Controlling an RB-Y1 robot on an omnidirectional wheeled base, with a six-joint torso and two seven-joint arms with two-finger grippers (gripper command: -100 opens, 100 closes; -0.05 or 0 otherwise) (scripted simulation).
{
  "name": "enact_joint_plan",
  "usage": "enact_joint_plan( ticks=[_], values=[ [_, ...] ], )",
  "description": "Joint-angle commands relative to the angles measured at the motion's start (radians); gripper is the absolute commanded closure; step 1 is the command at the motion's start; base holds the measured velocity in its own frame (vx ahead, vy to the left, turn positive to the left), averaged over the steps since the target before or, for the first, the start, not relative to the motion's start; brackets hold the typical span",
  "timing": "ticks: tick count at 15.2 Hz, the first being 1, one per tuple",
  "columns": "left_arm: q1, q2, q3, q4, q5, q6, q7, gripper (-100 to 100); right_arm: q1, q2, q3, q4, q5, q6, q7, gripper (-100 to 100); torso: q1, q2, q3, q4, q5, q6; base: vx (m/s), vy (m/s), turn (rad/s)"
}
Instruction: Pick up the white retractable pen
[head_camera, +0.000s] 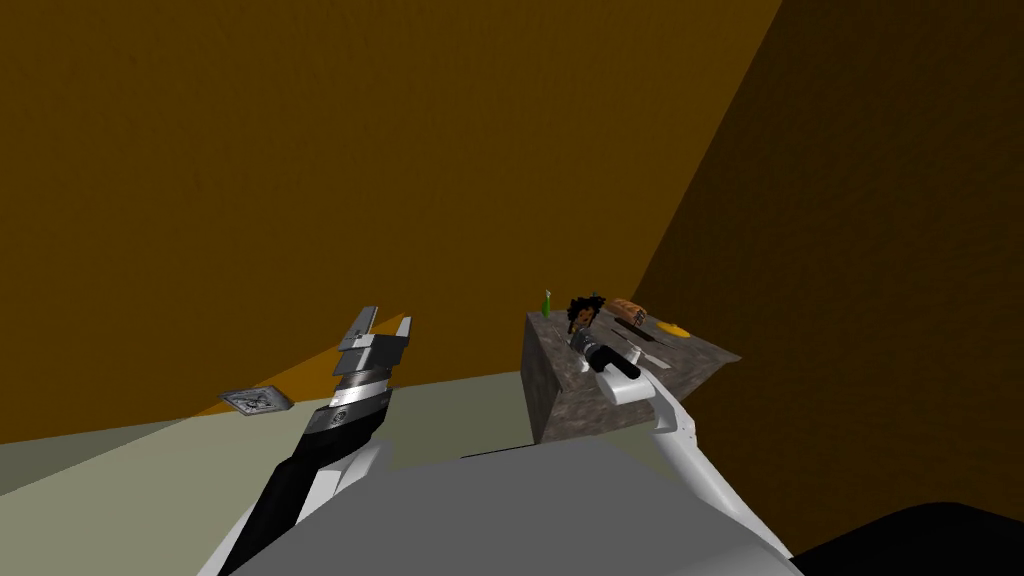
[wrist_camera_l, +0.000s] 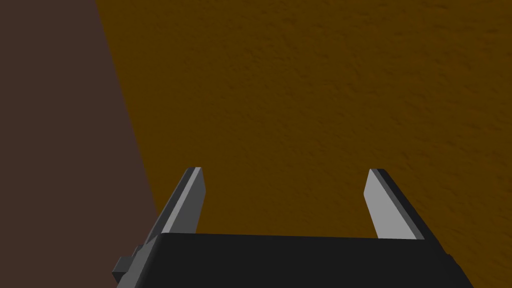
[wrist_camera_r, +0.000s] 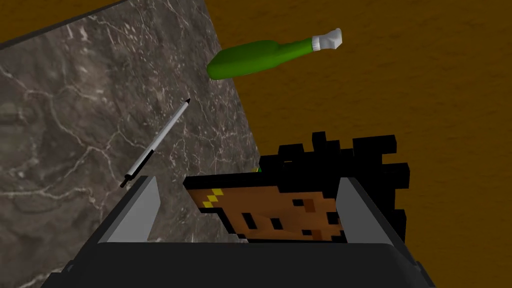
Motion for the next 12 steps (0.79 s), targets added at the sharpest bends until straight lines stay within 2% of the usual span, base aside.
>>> enact_joint_plan(
  ticks=[1, 3, 4, 6, 7, 10, 11, 12],
  values=[
    [0.0, 0.0, 0.0, 0.0, 0.0, 0.0, 0.0, 0, -0.011, -0.013, -0.012, 0.018, -0.025, 0.05, -0.03, -100, 0.0, 0.0, 0.0, 0.0, 0.0, 0.0, 0.076, 0.058, -0.078],
    [0.0, 0.0, 0.0, 0.0, 0.0, 0.0, 0.0, 0, -0.011, -0.013, -0.012, 0.018, -0.025, 0.069, -0.03, -100, 0.0, 0.0, 0.0, 0.0, 0.0, 0.0, 0.048, 0.047, -0.024],
    [0.0, 0.0, 0.0, 0.0, 0.0, 0.0, 0.0, 0, -0.025, -0.03, -0.031, 0.04, -0.062, 0.106, -0.071, -100, 0.0, 0.001, 0.0, 0.0, 0.0, 0.0, 0.065, 0.047, -0.073],
    [0.0, 0.0, 0.0, 0.0, 0.0, 0.0, 0.0, 0, -0.025, -0.03, -0.031, 0.04, -0.062, 0.142, -0.071, -100, 0.001, -0.001, 0.0, 0.0, 0.0, 0.0, 0.075, 0.062, -0.061],
    [0.0, 0.0, 0.0, 0.0, 0.0, 0.0, 0.0, 0, -0.038, -0.047, -0.049, 0.064, -0.099, 0.165, -0.111, -100, 0.001, -0.001, 0.0, 0.0, 0.0, 0.0, 0.096, 0.068, -0.071],
    [0.0, 0.0, 0.0, 0.0, 0.0, 0.0, 0.0, 0, -0.038, -0.047, -0.049, 0.064, -0.099, 0.214, -0.111, -100, 0.0, -0.002, -0.001, -0.001, 0.0, 0.0, 0.078, 0.045, -0.041],
    [0.0, 0.0, 0.0, 0.0, 0.0, 0.0, 0.0, 0, -0.05, -0.062, -0.068, 0.089, -0.137, 0.24, -0.151, -100, -0.001, -0.001, -0.001, 0.0, 0.0, 0.0, 0.07, 0.035, -0.055],
    [0.0, 0.0, 0.0, 0.0, 0.0, 0.0, 0.0, 0, -0.05, -0.062, -0.068, 0.089, -0.137, 0.259, -0.151, -100, -0.001, -0.001, -0.001, 0.0, 0.0, 0.0, 0.099, 0.045, -0.102]
  ],
)
